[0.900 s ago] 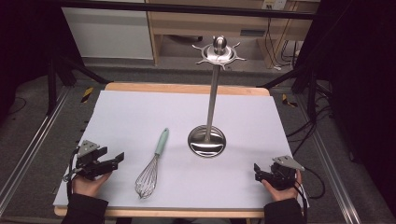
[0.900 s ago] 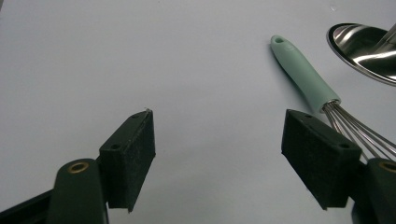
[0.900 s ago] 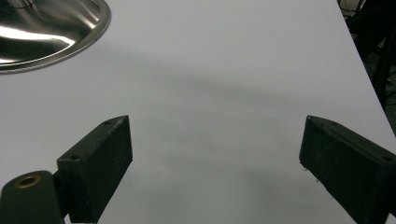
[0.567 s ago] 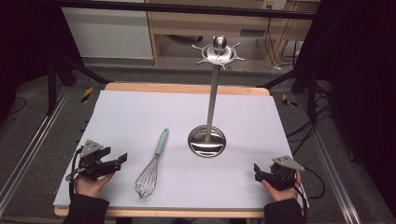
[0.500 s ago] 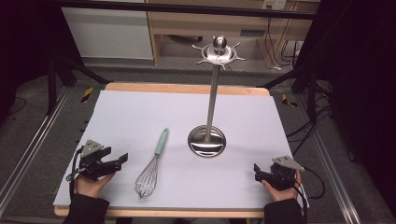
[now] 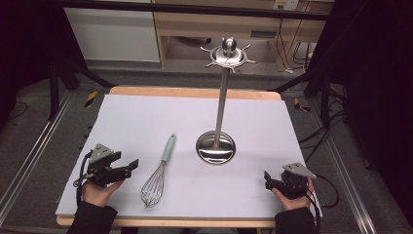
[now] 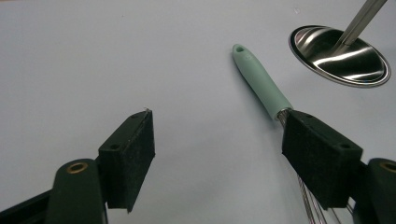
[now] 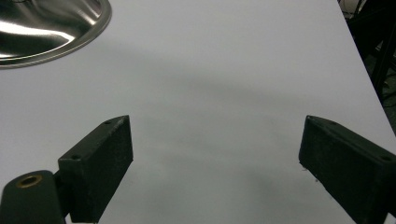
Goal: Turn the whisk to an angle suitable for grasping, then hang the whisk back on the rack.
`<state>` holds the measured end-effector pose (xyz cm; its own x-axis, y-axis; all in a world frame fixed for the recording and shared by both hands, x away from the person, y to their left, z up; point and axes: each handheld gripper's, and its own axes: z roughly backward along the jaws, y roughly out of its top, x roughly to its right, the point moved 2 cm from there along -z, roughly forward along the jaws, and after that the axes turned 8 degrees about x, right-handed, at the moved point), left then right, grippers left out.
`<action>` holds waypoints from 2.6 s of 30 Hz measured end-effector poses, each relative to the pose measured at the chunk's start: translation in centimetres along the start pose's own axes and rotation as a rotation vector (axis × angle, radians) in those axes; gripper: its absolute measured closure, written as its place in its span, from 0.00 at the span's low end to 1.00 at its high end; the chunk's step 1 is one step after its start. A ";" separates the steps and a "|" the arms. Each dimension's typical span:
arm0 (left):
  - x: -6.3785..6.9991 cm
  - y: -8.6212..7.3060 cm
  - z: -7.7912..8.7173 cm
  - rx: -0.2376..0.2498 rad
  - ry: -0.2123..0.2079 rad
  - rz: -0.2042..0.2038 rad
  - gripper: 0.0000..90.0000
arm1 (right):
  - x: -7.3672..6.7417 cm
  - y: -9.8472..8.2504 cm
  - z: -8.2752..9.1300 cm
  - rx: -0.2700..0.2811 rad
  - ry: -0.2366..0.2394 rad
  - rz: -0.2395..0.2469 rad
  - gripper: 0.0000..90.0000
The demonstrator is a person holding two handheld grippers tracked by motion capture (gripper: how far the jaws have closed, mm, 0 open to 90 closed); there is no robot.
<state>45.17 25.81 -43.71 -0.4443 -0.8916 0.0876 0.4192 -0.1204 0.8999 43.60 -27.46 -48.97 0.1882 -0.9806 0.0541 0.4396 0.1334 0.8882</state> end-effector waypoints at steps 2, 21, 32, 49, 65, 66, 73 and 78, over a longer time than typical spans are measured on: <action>0.2 0.3 -0.1 0.000 -0.003 -0.004 0.27 | 0.0 0.0 0.0 0.001 0.001 -0.001 0.11; 2.2 2.1 -0.8 -0.011 -0.027 -0.035 0.26 | -0.1 0.1 0.1 0.015 0.006 0.010 0.11; 2.9 3.4 -1.4 -0.016 -0.048 -0.031 0.25 | -0.2 0.2 0.4 0.034 -0.007 0.016 0.12; 5.5 5.2 -3.4 -0.057 -0.086 -0.090 0.24 | 0.0 0.1 0.5 0.044 0.000 0.007 0.13; 6.2 5.0 -5.1 -0.140 -0.074 -0.120 0.26 | 0.0 0.1 0.5 0.047 0.003 0.010 0.13; 6.3 5.0 -5.3 -0.153 -0.070 -0.124 0.26 | 0.0 0.1 0.5 0.047 0.003 0.010 0.13; 6.9 4.6 -6.0 -0.209 -0.058 -0.160 0.31 | -0.1 0.1 0.5 0.045 0.002 0.016 0.13; 6.9 4.5 -6.5 -0.246 -0.068 -0.154 0.37 | -0.1 0.1 0.5 0.046 0.004 0.015 0.13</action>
<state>49.16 16.25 -41.87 -0.5664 -0.8241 -0.0061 0.5179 -0.3617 0.7752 43.20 -27.45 -48.63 0.1978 -0.9780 0.0659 0.3956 0.1412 0.9075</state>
